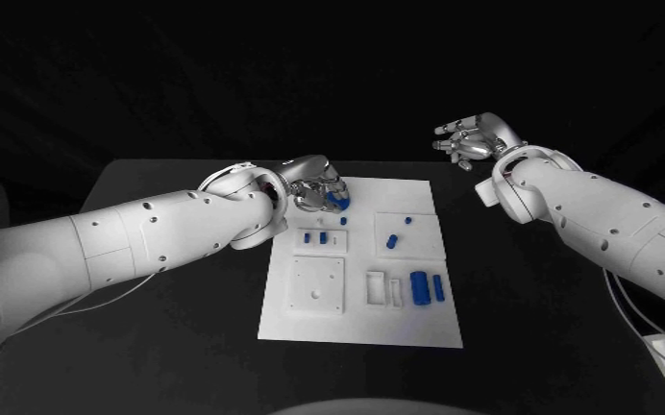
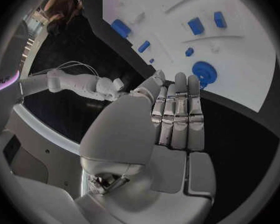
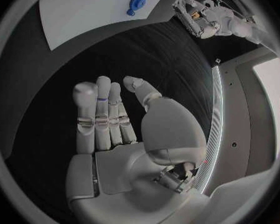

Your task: Assemble the parts on the task board

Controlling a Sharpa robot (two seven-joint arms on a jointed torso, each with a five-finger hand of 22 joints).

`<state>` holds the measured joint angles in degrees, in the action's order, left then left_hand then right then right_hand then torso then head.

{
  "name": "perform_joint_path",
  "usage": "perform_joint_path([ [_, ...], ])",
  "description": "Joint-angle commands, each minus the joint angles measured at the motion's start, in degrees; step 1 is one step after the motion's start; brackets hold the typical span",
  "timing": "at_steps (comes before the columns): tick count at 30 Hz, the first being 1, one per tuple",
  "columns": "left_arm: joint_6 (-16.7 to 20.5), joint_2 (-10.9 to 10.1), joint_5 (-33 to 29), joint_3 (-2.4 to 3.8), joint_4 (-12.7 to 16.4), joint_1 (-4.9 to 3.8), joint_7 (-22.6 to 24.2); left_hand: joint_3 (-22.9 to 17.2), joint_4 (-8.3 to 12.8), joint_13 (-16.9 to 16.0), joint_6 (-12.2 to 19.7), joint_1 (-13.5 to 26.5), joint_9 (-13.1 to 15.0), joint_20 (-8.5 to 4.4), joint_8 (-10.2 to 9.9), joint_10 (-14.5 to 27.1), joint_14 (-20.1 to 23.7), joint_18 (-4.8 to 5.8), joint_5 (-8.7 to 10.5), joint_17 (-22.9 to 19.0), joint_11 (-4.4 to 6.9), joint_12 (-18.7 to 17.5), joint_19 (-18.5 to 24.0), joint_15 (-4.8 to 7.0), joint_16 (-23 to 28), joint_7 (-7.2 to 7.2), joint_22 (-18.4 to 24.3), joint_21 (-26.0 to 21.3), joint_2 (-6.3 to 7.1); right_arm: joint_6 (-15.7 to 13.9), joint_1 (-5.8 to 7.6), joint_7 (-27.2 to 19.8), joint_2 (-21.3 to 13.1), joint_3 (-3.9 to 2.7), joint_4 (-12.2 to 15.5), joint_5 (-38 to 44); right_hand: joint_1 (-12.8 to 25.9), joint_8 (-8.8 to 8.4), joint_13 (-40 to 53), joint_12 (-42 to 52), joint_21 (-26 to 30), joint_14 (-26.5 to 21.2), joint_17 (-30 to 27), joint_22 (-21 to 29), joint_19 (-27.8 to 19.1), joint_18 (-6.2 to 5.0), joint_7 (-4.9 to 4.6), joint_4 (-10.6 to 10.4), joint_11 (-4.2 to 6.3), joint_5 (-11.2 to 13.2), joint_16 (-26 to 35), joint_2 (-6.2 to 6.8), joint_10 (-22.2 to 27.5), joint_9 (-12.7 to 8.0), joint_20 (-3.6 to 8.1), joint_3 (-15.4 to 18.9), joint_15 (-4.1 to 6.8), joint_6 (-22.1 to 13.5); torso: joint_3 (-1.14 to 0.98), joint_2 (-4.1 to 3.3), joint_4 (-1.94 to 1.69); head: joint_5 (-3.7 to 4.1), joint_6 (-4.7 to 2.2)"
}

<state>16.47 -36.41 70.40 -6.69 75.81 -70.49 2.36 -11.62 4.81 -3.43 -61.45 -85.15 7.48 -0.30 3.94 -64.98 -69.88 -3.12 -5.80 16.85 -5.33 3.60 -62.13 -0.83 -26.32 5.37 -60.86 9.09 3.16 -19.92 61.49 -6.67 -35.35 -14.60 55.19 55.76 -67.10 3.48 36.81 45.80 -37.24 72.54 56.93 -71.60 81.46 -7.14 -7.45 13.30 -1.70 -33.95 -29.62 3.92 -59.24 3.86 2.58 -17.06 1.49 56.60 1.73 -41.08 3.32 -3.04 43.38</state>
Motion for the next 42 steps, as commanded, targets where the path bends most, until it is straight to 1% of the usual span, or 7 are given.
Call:
perform_joint_path([
  [1,-1.6,1.5,8.5,-0.37,-1.9,-0.09,6.9,0.9,-0.3,0.0,0.3,1.6,-0.8,-0.13,-0.3,0.2,-1.1,-0.99,0.41,0.7,0.54,-0.2,-1.0,0.31,-1.1,-0.68,-0.5,0.4,0.53,0.4,-0.02,-1.2,0.1,-0.03,-0.1,-2.0,0.1,0.18,-4.8,-3.4,12.7,-0.4,-4.6,6.8,-0.4,-1.86,-0.08,0.4,0.08,0.6,2.1,0.33,-1.0,0.1,-0.54,-0.4,-0.37,0.3,0.06,-0.08,0.14,-0.10,-0.51],
  [11,-2.7,6.4,16.0,-2.96,-8.1,-0.04,7.5,2.5,-3.7,0.0,0.5,2.7,-3.3,-1.04,-0.3,-0.8,0.7,-0.58,1.46,7.5,0.95,-0.2,-5.4,1.09,-12.8,-1.10,-2.9,1.2,2.27,4.7,-0.02,-4.1,0.5,-0.02,0.0,-17.4,-1.1,0.15,-33.5,-33.3,33.8,-12.6,-30.7,34.6,-12.8,-3.64,-2.06,0.6,-5.53,6.6,19.0,-2.06,0.1,-0.1,-7.59,-2.9,-7.05,-2.8,0.16,-0.21,0.36,-0.19,-1.22],
  [17,-2.7,8.2,18.1,-3.45,-10.4,0.03,6.7,2.2,-4.5,0.0,0.7,2.6,-3.3,-1.37,-0.3,-0.6,1.0,-0.78,1.39,8.6,1.02,-0.1,-6.0,1.45,-18.1,-1.16,-7.3,2.8,2.72,9.4,-0.01,-6.1,0.6,-0.03,-0.5,-28.8,-2.7,-0.09,-33.4,-41.1,33.7,-14.3,-49.4,54.3,-13.3,-7.34,-0.87,1.9,-5.39,9.7,25.6,-2.34,1.3,-0.4,-12.22,-3.9,-8.48,-9.5,0.19,-0.40,0.65,-0.52,-1.61],
  [21,-2.6,9.0,19.3,-3.56,-11.5,0.05,6.1,2.1,-4.8,0.0,1.0,2.6,-3.3,-1.78,-0.3,0.0,0.4,-0.80,1.42,9.6,1.22,-0.2,-6.8,1.89,-22.4,-1.34,-10.1,4.4,2.92,11.0,-0.02,-6.4,0.6,-0.03,-0.5,-32.5,-5.2,-0.09,-33.4,-41.3,30.8,-10.2,-51.3,55.1,-6.6,-7.60,-1.81,3.0,-6.20,12.6,24.5,-2.74,0.4,-0.4,-9.86,-4.5,-8.29,-9.2,0.13,-0.42,0.62,-0.49,-1.49],
  [27,-2.7,10.1,20.6,-3.68,-12.9,0.14,5.2,1.8,-5.1,0.0,1.1,2.4,-3.3,-2.05,-0.3,0.5,0.5,-1.02,1.29,8.6,1.36,-0.2,-6.9,2.19,-26.5,-1.39,-14.7,6.1,3.12,12.3,-0.02,-5.6,0.7,-0.03,-0.4,-34.6,-8.3,0.21,-33.4,-40.8,19.4,2.7,-48.3,47.9,3.6,-6.05,-2.67,3.2,-5.37,13.9,19.2,-2.01,-4.5,-0.1,-4.08,-4.6,-3.87,-3.1,0.16,-0.37,0.61,-0.51,-1.22],
  [35,-3.7,11.3,22.2,-4.38,-14.8,0.24,4.1,0.2,-4.4,0.0,0.4,1.9,-3.3,-2.80,-0.3,0.2,-0.4,-0.79,0.31,8.5,2.07,-0.2,-7.7,2.95,-29.6,-1.53,-15.5,8.3,3.05,11.2,-0.02,-4.9,0.6,-0.03,0.5,-35.1,-9.9,0.13,-33.2,-40.9,-1.0,1.5,-37.7,26.9,-10.3,-3.32,-2.02,2.9,-4.44,16.2,17.5,-0.74,-8.7,0.0,-2.33,-7.2,-3.05,-0.2,0.15,-0.44,0.66,-0.31,-0.92],
  [42,-4.5,11.9,22.8,-4.69,-16.4,0.38,3.3,-1.0,-4.0,0.0,0.7,2.7,-3.3,-2.85,-0.3,-0.4,0.1,-0.73,0.36,7.5,2.17,-0.2,-6.6,2.97,-30.8,-1.65,-15.3,10.3,3.48,9.6,-0.01,-4.4,0.5,-0.03,0.9,-34.7,-13.3,0.12,-31.6,-35.3,-12.5,-2.4,-23.9,15.2,-16.2,-4.54,-1.26,3.1,-3.40,20.0,12.4,0.10,-10.9,0.1,-1.86,-13.0,-2.38,2.2,0.17,-0.43,0.62,-0.25,-0.83],
])
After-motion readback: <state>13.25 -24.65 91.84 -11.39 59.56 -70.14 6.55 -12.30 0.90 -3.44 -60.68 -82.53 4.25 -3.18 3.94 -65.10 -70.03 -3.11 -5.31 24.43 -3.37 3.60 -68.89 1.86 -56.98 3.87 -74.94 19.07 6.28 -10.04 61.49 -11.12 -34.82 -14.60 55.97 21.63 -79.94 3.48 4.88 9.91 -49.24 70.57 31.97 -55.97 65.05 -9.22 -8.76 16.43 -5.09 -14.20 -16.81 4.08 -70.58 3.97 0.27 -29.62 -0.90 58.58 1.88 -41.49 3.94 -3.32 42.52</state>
